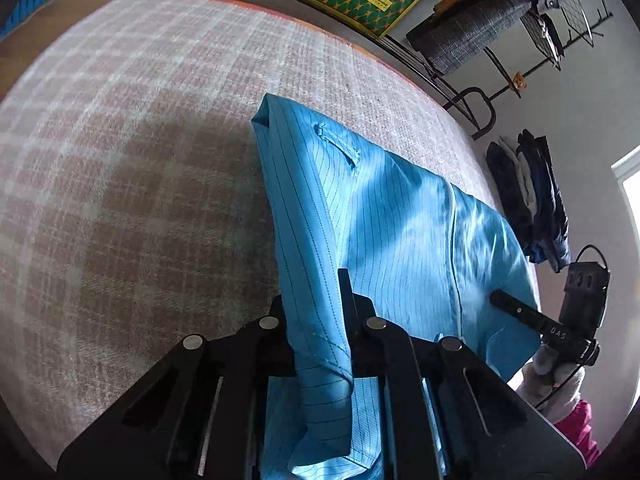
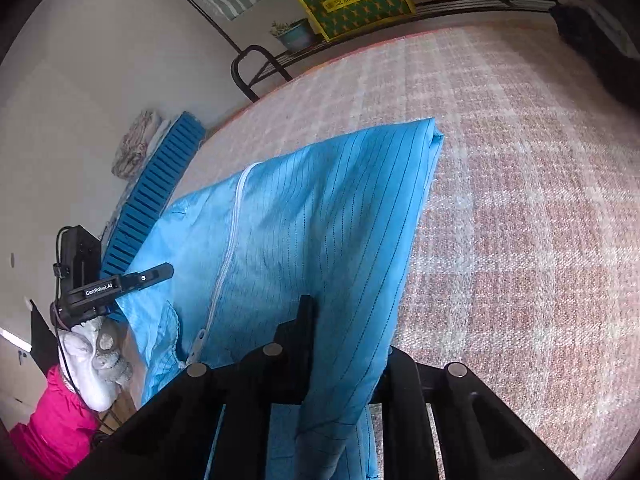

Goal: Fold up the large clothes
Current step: 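Grasp the folded coat's edges with both grippers and lift it, then carry the folded coat with both grippers toward the dark clothes stack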

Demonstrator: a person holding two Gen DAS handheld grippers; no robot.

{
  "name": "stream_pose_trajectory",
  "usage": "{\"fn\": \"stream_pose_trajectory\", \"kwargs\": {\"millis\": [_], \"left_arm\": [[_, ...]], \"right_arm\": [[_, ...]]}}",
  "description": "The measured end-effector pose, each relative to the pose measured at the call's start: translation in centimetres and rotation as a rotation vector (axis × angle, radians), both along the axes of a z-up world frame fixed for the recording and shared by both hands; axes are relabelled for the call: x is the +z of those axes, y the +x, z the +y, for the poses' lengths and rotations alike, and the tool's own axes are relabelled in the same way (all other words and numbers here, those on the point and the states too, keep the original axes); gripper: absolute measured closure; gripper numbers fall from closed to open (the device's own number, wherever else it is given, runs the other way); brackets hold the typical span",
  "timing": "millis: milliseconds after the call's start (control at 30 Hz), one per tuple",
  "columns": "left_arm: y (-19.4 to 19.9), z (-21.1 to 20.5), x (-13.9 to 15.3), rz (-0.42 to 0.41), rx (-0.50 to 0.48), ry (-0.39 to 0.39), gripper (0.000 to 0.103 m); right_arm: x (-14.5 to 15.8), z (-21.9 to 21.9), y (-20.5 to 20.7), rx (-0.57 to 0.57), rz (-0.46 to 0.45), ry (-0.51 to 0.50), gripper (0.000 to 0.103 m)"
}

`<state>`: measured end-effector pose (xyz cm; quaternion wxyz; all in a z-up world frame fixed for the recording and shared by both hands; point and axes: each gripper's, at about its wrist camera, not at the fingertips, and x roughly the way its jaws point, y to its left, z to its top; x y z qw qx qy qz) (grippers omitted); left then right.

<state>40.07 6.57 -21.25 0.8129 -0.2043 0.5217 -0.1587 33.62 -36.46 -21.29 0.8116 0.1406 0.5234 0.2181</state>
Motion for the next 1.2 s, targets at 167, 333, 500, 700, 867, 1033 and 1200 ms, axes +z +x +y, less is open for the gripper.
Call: {"fn": "stream_pose_trajectory", "kwargs": {"millis": [167, 333, 500, 700, 867, 1033, 1200], "left_arm": [[-2.1, -2.7, 2.7, -0.117, -0.046, 0.142, 0.098], [-4.3, -4.0, 4.9, -0.201, -0.069, 0.186, 0.098], [-6.7, -6.0, 7.3, -0.285, -0.109, 0.195, 0.099], [-9.4, -9.7, 10.1, -0.386, -0.185, 0.226, 0.099], [-10.4, -11.7, 11.5, -0.419, -0.214, 0.209, 0.099], [-11.1, -13.8, 12.7, -0.441, -0.244, 0.196, 0.099], [-11.9, -16.1, 13.8, -0.462, -0.275, 0.187, 0.099]], "right_arm": [[2.8, 3.2, -1.3, 0.049, -0.099, -0.238, 0.098], [5.0, 5.1, -2.7, 0.068, -0.168, -0.358, 0.099], [7.2, 5.4, -4.4, 0.073, -0.218, -0.387, 0.100], [10.7, 6.2, -6.7, 0.083, -0.311, -0.420, 0.100], [12.9, 6.4, -8.6, 0.077, -0.373, -0.464, 0.100], [14.7, 6.1, -10.7, 0.069, -0.432, -0.511, 0.100], [16.3, 4.4, -12.5, 0.043, -0.464, -0.513, 0.100]]}}
